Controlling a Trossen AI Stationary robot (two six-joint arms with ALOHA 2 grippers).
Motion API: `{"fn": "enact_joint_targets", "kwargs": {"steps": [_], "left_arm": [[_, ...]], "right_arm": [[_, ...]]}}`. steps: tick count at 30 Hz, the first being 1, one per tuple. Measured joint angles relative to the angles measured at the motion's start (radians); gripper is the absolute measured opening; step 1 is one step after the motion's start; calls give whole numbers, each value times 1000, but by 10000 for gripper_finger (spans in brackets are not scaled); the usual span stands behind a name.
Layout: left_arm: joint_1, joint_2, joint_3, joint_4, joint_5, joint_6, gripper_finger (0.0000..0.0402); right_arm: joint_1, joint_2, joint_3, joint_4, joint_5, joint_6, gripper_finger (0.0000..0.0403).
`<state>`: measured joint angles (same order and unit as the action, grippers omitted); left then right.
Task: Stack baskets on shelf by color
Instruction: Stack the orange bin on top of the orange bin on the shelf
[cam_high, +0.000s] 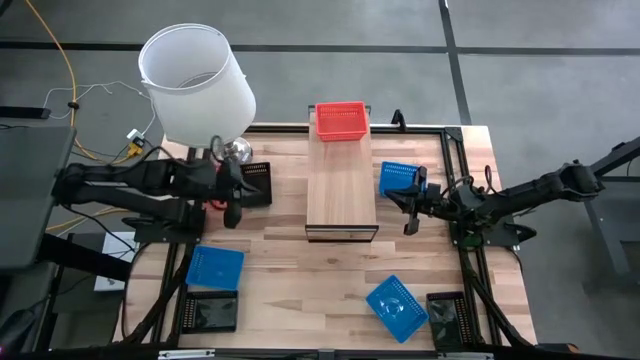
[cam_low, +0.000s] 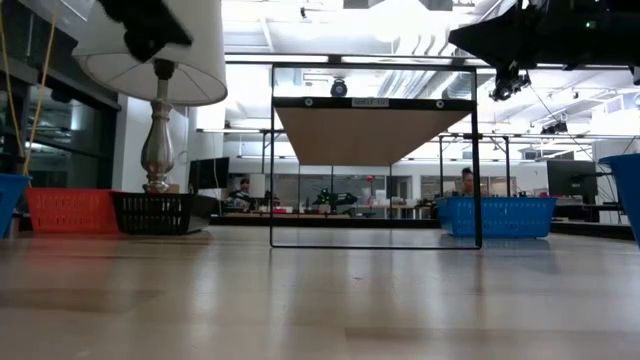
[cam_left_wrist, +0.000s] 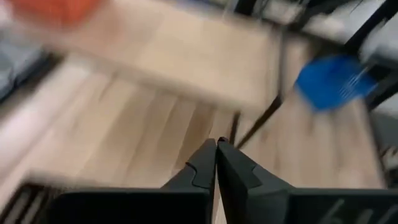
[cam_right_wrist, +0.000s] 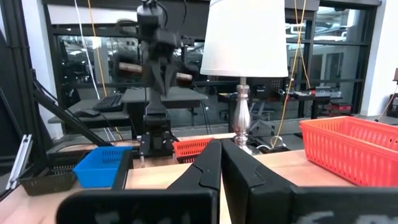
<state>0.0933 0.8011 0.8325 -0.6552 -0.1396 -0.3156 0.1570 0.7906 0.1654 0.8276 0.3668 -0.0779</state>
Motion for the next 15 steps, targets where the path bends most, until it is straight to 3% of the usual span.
{"fn": "enact_joint_targets", "kwargs": {"steps": [4, 11, 15], "left_arm": [[-11, 57, 14, -204, 10, -95, 24], [-65, 127, 15, -466, 131, -211, 93], [-91, 162, 15, -599, 107, -257, 127]], "right_arm": [[0, 0, 0, 0, 0, 3, 0], [0, 0, 0, -1, 0, 28, 0], [0, 0, 0, 0, 1, 29, 0]]}}
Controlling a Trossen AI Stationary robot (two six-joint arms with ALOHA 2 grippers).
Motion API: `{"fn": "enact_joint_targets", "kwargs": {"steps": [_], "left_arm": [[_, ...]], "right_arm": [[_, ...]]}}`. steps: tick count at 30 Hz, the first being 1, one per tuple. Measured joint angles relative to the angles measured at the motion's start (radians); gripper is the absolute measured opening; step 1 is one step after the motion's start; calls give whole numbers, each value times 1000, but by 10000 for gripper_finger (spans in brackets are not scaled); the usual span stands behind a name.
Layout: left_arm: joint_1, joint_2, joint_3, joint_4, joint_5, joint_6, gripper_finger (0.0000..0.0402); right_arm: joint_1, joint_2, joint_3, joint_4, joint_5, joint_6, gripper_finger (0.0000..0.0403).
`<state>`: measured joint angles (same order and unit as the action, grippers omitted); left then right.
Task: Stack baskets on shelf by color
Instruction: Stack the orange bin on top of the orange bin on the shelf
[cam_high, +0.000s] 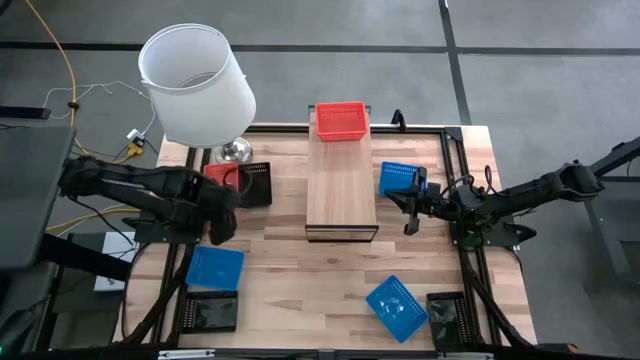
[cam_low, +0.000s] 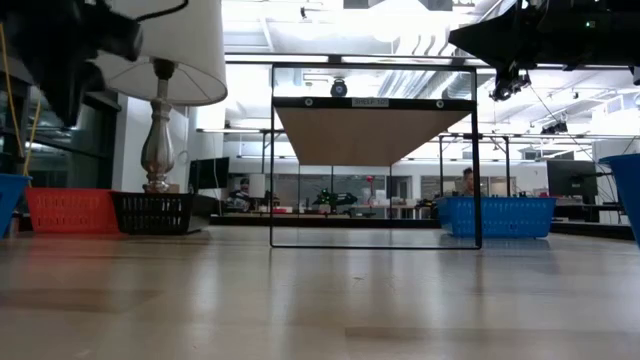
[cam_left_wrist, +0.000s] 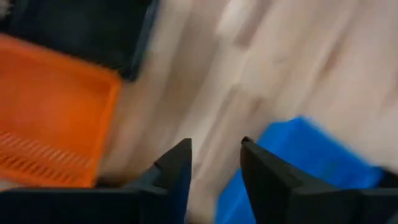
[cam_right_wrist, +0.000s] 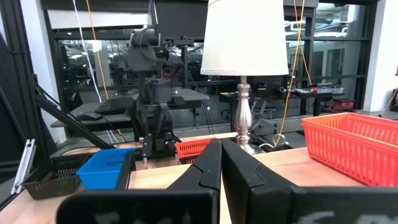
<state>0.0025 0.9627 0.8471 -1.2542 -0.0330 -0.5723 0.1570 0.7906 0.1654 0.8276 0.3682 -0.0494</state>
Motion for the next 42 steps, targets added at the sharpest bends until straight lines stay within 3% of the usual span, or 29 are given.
{"fn": "enact_joint_targets", "kwargs": {"steps": [6, 11, 18, 26, 30, 42], "left_arm": [[-1, 73, 0, -55, -187, -1, 151], [3, 151, 0, -45, -244, 42, 155], [110, 238, -21, -24, -236, 137, 155], [221, 244, -87, 108, -142, 225, 155], [246, 244, -87, 111, -177, 244, 154], [234, 304, -102, 105, -148, 284, 154]], "right_arm": [[0, 0, 0, 1, 2, 0, 0], [0, 0, 0, 1, 2, 0, 0], [0, 0, 0, 1, 2, 0, 0], [0, 0, 0, 1, 3, 0, 0], [0, 0, 0, 1, 3, 0, 0], [0, 0, 0, -4, 3, 24, 0]]}}
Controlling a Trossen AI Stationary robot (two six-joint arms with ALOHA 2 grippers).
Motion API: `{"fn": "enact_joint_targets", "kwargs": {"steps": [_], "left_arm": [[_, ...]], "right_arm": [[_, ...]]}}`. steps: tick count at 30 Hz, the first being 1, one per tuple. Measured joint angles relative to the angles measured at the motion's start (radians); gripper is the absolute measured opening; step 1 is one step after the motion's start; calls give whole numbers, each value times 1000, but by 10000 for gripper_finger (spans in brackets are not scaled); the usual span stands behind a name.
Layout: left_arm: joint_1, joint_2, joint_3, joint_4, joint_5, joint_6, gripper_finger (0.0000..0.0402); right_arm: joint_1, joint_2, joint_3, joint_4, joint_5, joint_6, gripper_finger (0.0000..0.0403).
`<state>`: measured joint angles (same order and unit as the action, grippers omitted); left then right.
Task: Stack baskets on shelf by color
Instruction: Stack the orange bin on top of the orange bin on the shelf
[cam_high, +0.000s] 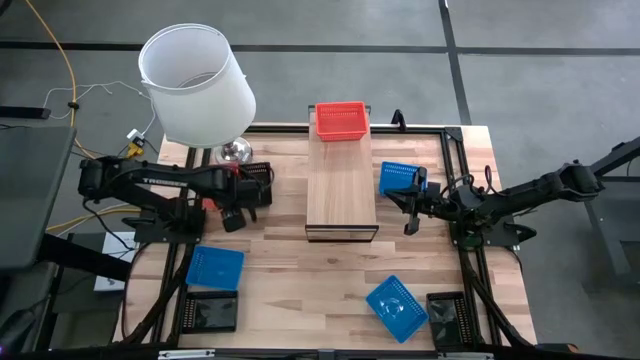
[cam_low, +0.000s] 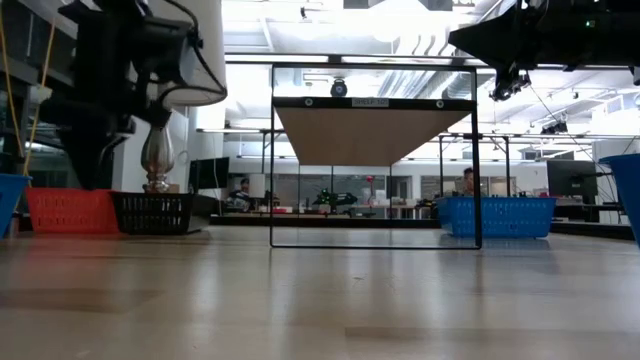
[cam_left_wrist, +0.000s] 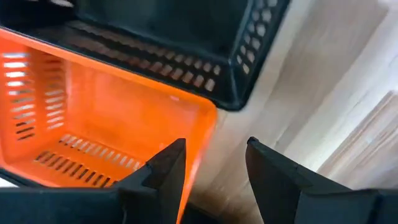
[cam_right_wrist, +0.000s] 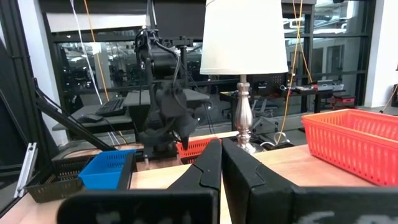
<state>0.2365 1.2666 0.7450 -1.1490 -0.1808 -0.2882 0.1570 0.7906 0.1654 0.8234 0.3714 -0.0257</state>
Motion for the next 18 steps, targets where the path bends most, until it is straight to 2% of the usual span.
{"fn": "enact_joint_targets", "kwargs": {"steps": [4, 15, 18], "left_arm": [[-10, 41, -30, -7, 43, 5, 154], [-10, 71, -22, -25, -6, -60, 153], [-10, 73, -22, -26, 0, -77, 137]], "right_arm": [[0, 0, 0, -4, 0, 0, 0], [0, 0, 0, -3, 0, 0, 0], [0, 0, 0, -3, 0, 0, 0]]}}
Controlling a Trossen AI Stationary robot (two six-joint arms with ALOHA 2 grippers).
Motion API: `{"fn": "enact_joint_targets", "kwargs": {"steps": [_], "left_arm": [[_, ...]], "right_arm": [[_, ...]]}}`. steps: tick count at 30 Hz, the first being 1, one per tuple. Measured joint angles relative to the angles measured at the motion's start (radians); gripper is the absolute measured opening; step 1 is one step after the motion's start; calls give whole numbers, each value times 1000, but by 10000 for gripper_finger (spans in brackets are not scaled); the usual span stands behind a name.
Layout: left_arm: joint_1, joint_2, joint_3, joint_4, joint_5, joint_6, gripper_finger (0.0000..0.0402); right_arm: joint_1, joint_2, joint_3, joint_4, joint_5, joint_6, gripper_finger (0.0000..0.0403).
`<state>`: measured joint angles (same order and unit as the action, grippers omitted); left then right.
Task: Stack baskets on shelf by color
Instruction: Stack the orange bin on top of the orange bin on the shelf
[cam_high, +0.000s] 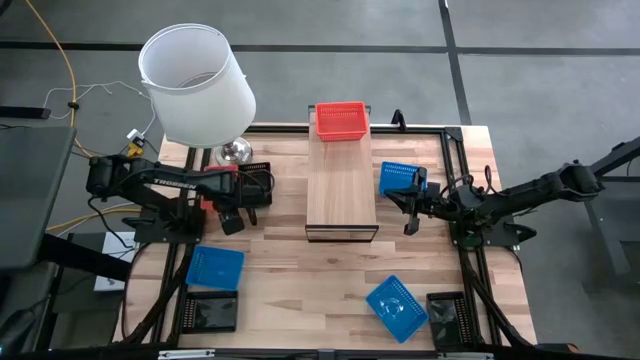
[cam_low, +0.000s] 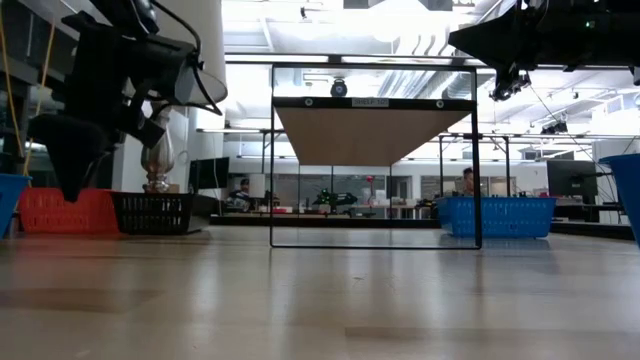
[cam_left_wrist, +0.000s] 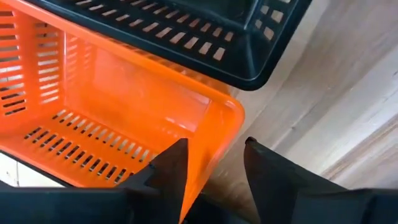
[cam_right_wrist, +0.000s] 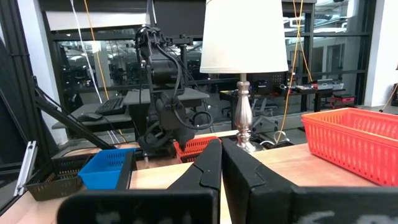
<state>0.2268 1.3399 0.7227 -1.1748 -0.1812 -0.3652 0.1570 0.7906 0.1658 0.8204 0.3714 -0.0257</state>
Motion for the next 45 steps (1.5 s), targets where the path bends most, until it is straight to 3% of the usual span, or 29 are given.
{"fn": "enact_joint_targets", "kwargs": {"steps": [7, 9, 18, 30, 45], "left_arm": [[0, 0, 0, -20, 41, -3, 22], [0, -1, 2, -21, 38, -19, 9], [-45, -1, 56, -72, 96, -27, 3], [-199, -1, 395, -325, 94, -124, 0], [-412, -1, 757, -393, 39, -195, 0]], "right_arm": [[0, 0, 0, 0, 0, 0, 0], [0, 0, 0, 0, 0, 0, 0], [0, 0, 0, 0, 0, 0, 0], [0, 0, 0, 0, 0, 0, 0], [0, 0, 0, 0, 0, 0, 0]]}}
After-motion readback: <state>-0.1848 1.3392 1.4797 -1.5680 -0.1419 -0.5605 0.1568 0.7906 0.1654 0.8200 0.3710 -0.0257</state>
